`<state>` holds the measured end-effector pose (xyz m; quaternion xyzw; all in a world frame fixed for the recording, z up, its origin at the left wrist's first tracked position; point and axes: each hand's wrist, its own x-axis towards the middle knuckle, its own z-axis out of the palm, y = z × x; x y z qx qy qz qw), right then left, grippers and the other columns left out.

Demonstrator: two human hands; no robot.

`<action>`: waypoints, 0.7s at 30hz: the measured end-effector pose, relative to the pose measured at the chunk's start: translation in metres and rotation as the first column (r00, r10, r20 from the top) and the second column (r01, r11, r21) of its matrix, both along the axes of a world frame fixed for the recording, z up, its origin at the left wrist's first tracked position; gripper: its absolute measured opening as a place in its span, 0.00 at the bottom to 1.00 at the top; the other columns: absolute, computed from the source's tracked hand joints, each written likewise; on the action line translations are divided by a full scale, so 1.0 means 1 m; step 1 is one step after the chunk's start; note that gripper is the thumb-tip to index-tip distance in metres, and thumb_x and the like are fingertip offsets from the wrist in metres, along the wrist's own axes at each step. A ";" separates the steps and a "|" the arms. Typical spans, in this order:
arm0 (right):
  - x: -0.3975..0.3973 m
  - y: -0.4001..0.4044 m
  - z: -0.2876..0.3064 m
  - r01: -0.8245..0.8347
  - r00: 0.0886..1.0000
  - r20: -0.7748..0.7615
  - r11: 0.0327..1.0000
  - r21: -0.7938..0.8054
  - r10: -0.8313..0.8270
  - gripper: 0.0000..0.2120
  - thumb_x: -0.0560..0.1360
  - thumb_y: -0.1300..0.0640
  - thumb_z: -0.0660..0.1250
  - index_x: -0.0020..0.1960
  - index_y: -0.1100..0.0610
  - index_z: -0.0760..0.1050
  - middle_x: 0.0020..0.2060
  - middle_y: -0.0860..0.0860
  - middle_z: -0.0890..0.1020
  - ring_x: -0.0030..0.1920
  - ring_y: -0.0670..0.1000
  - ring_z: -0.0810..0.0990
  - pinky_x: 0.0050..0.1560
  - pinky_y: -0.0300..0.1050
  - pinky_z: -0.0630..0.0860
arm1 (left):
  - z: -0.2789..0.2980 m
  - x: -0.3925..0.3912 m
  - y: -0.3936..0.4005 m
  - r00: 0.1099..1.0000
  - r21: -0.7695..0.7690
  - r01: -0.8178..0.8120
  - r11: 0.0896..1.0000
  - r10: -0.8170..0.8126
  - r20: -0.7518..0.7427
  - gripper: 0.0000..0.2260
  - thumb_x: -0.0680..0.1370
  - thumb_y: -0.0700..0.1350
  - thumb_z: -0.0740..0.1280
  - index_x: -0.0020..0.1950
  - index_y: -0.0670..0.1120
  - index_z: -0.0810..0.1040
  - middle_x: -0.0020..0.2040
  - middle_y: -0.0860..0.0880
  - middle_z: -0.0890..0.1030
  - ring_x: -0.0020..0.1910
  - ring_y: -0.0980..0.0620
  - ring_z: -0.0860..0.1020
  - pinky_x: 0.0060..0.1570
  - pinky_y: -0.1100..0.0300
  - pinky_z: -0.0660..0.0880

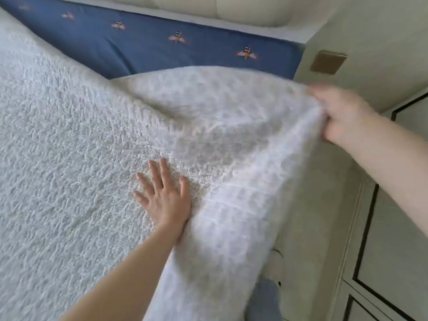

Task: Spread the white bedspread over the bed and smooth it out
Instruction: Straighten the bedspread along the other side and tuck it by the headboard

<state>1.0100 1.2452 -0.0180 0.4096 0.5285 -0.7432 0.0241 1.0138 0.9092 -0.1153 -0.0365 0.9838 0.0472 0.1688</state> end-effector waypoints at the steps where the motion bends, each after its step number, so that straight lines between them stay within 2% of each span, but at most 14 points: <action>1: 0.023 0.016 -0.015 0.078 0.989 0.106 0.975 0.206 -0.102 0.13 0.78 0.58 0.65 0.61 0.60 0.79 0.48 0.56 0.84 0.39 0.49 0.83 0.48 0.48 0.81 | 0.002 -0.004 0.004 1.000 0.001 -0.009 1.000 0.009 0.012 0.29 0.81 0.63 0.41 0.79 0.59 0.32 0.80 0.54 0.32 0.78 0.43 0.33 0.76 0.37 0.37; 2: 0.047 0.023 -0.034 0.090 0.963 0.210 0.934 0.346 -0.170 0.13 0.78 0.56 0.66 0.61 0.56 0.79 0.50 0.57 0.84 0.41 0.50 0.82 0.48 0.49 0.79 | 0.004 -0.009 0.010 1.000 0.013 -0.009 1.000 0.008 0.026 0.29 0.81 0.62 0.41 0.79 0.59 0.32 0.79 0.54 0.32 0.78 0.43 0.33 0.76 0.36 0.37; 3: 0.062 0.022 -0.052 0.091 0.949 0.251 0.926 0.368 -0.193 0.11 0.78 0.55 0.66 0.60 0.55 0.79 0.52 0.57 0.83 0.44 0.52 0.82 0.50 0.50 0.79 | 0.005 -0.015 0.020 1.000 0.036 0.006 0.999 -0.007 0.029 0.29 0.82 0.61 0.42 0.79 0.59 0.32 0.79 0.55 0.31 0.78 0.42 0.33 0.75 0.36 0.37; 4: 0.067 0.018 -0.066 0.088 0.954 0.248 0.946 0.312 -0.170 0.10 0.79 0.57 0.65 0.58 0.54 0.78 0.52 0.56 0.83 0.46 0.52 0.82 0.50 0.51 0.79 | 0.007 -0.023 0.034 0.999 0.056 0.032 0.998 -0.034 0.027 0.29 0.82 0.60 0.42 0.79 0.58 0.33 0.79 0.55 0.31 0.78 0.42 0.32 0.75 0.36 0.36; 7: 0.045 0.008 -0.060 0.145 0.959 0.258 0.986 -0.084 -0.118 0.06 0.78 0.62 0.63 0.50 0.58 0.78 0.43 0.55 0.82 0.36 0.50 0.83 0.42 0.47 0.79 | 0.006 -0.045 0.076 0.994 0.091 0.106 0.990 -0.109 0.025 0.30 0.81 0.62 0.41 0.79 0.57 0.32 0.79 0.57 0.31 0.77 0.43 0.30 0.75 0.37 0.35; 8: 0.035 0.012 -0.051 0.186 0.953 0.276 0.959 -0.213 -0.124 0.06 0.78 0.58 0.64 0.47 0.58 0.78 0.41 0.55 0.83 0.36 0.51 0.84 0.42 0.48 0.78 | 0.005 -0.049 0.091 0.990 0.103 0.137 0.985 -0.140 0.022 0.30 0.80 0.63 0.40 0.79 0.57 0.32 0.79 0.56 0.30 0.77 0.42 0.29 0.75 0.38 0.34; 10: 0.017 0.021 -0.039 0.240 0.931 0.342 0.916 -0.322 -0.124 0.13 0.78 0.48 0.66 0.45 0.59 0.78 0.42 0.56 0.84 0.41 0.55 0.84 0.40 0.52 0.79 | 0.003 -0.054 0.114 0.982 0.111 0.185 0.976 -0.188 0.017 0.31 0.79 0.64 0.38 0.79 0.57 0.31 0.78 0.56 0.30 0.76 0.42 0.28 0.75 0.38 0.33; 13: -0.006 0.016 -0.016 -0.084 0.924 0.309 0.910 -0.407 0.224 0.16 0.78 0.47 0.66 0.41 0.59 0.79 0.39 0.56 0.85 0.34 0.54 0.85 0.31 0.51 0.82 | 0.002 -0.055 0.132 0.983 0.091 0.181 0.979 -0.180 -0.023 0.31 0.80 0.64 0.39 0.80 0.55 0.33 0.79 0.56 0.32 0.77 0.45 0.30 0.76 0.40 0.35; 14: -0.009 0.020 -0.012 -0.149 0.936 0.244 0.913 -0.380 0.254 0.14 0.78 0.49 0.67 0.42 0.59 0.80 0.39 0.55 0.86 0.34 0.53 0.86 0.32 0.49 0.82 | 0.001 -0.055 0.136 0.983 0.093 0.182 0.979 -0.179 -0.039 0.31 0.80 0.64 0.40 0.80 0.55 0.34 0.80 0.56 0.33 0.78 0.46 0.30 0.77 0.41 0.36; 15: -0.011 0.028 -0.011 -0.135 0.969 0.164 0.949 -0.284 0.187 0.10 0.77 0.51 0.68 0.44 0.58 0.80 0.41 0.54 0.86 0.37 0.53 0.86 0.37 0.48 0.83 | 0.000 -0.055 0.135 0.982 0.104 0.184 0.978 -0.179 -0.055 0.31 0.80 0.64 0.40 0.80 0.55 0.35 0.80 0.57 0.34 0.78 0.47 0.31 0.77 0.41 0.37; 16: -0.012 0.042 -0.012 0.014 0.997 0.073 0.989 -0.147 -0.003 0.07 0.76 0.53 0.69 0.45 0.57 0.80 0.42 0.54 0.86 0.40 0.52 0.86 0.41 0.47 0.82 | 0.000 -0.055 0.134 0.981 0.119 0.186 0.975 -0.178 -0.072 0.31 0.80 0.64 0.41 0.81 0.56 0.37 0.80 0.58 0.35 0.79 0.48 0.32 0.77 0.42 0.37; 17: -0.006 0.054 -0.018 0.184 0.983 0.001 0.982 0.029 -0.185 0.05 0.75 0.54 0.70 0.46 0.57 0.80 0.42 0.53 0.85 0.41 0.52 0.85 0.42 0.47 0.81 | -0.001 -0.054 0.131 0.979 0.135 0.193 0.972 -0.182 -0.089 0.30 0.80 0.63 0.42 0.81 0.57 0.38 0.80 0.59 0.36 0.79 0.49 0.33 0.77 0.42 0.37; 19: 0.015 0.071 -0.039 0.296 0.940 0.056 0.887 0.355 -0.336 0.09 0.72 0.54 0.69 0.47 0.59 0.79 0.38 0.52 0.80 0.38 0.51 0.79 0.40 0.46 0.74 | -0.001 -0.053 0.128 0.974 0.139 0.209 0.968 -0.194 -0.113 0.29 0.81 0.63 0.45 0.81 0.59 0.39 0.80 0.59 0.37 0.79 0.51 0.33 0.77 0.44 0.37; 21: 0.029 0.076 -0.065 0.249 0.927 0.173 0.892 0.377 -0.332 0.09 0.75 0.56 0.65 0.50 0.60 0.78 0.35 0.51 0.76 0.37 0.51 0.75 0.40 0.46 0.71 | -0.003 -0.050 0.128 0.970 0.114 0.221 0.969 -0.205 -0.133 0.29 0.82 0.62 0.46 0.80 0.59 0.38 0.80 0.59 0.36 0.79 0.52 0.33 0.78 0.44 0.37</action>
